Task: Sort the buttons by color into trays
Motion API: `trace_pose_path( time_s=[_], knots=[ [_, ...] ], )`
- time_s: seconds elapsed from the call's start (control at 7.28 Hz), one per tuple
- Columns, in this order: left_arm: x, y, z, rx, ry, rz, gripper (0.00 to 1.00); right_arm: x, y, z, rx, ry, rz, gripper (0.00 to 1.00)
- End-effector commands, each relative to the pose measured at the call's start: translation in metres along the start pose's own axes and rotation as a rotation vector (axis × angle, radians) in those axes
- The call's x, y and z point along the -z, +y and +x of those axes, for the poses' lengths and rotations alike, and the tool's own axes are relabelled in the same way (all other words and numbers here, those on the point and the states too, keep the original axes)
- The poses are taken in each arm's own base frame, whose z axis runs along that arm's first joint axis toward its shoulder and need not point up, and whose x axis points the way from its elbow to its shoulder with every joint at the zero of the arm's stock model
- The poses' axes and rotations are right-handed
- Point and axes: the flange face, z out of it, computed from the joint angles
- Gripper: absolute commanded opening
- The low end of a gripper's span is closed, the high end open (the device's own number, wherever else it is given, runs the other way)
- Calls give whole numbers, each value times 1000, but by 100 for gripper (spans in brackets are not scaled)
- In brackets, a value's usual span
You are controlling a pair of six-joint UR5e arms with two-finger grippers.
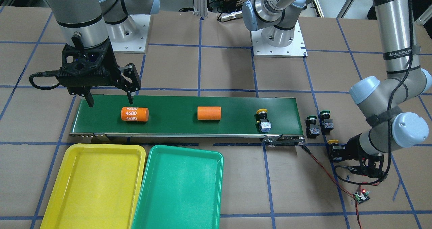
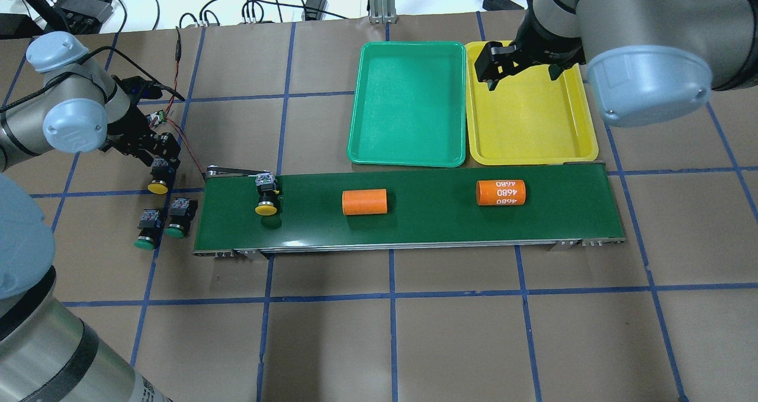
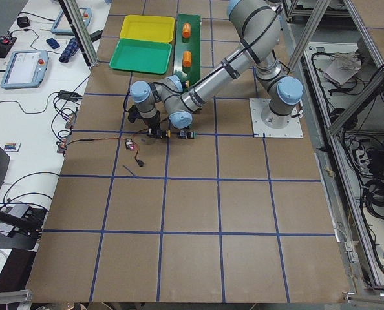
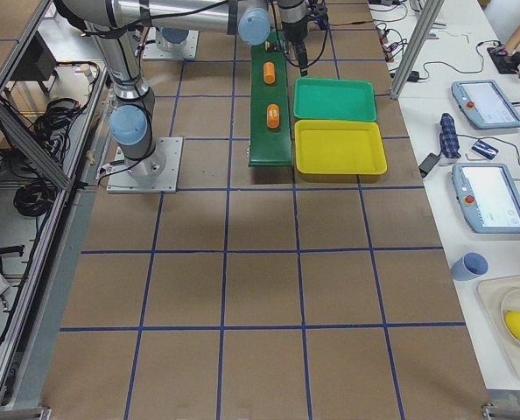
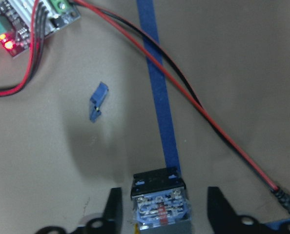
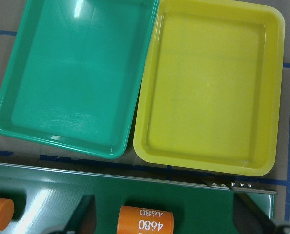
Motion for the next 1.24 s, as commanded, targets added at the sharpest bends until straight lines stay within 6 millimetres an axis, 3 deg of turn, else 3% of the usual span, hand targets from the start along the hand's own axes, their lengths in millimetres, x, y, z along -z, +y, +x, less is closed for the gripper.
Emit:
trace_pose_path(
  time_s=[0.0, 0.14, 0.41, 0.55, 0.69, 0.82, 0.96, 1.1],
  knots=[
    [20, 0, 4, -11, -9, 15, 0, 1, 0, -1, 1, -2, 1, 100],
    [45, 4, 8, -13, 8, 3, 0, 1, 0, -2, 1, -1, 1, 100],
    [120, 10, 29, -5, 18, -6, 0, -1, 3, -4, 7, -5, -8, 100],
    [136, 15, 49, 22, 23, -19, 0, -3, 4, -12, 10, -61, -11, 100],
    [151, 17, 87, 37, 8, -6, 0, -2, 4, -13, 11, -69, -9, 100],
    [155, 18, 127, 45, 2, -10, 0, 2, 7, -11, 13, -57, -13, 100],
    [144, 21, 148, 29, 9, -31, 0, 2, 10, -6, 9, -1, -17, 100],
    [130, 27, 157, 39, 13, -52, 0, 2, 11, -1, 12, 43, -21, 100]
  ],
)
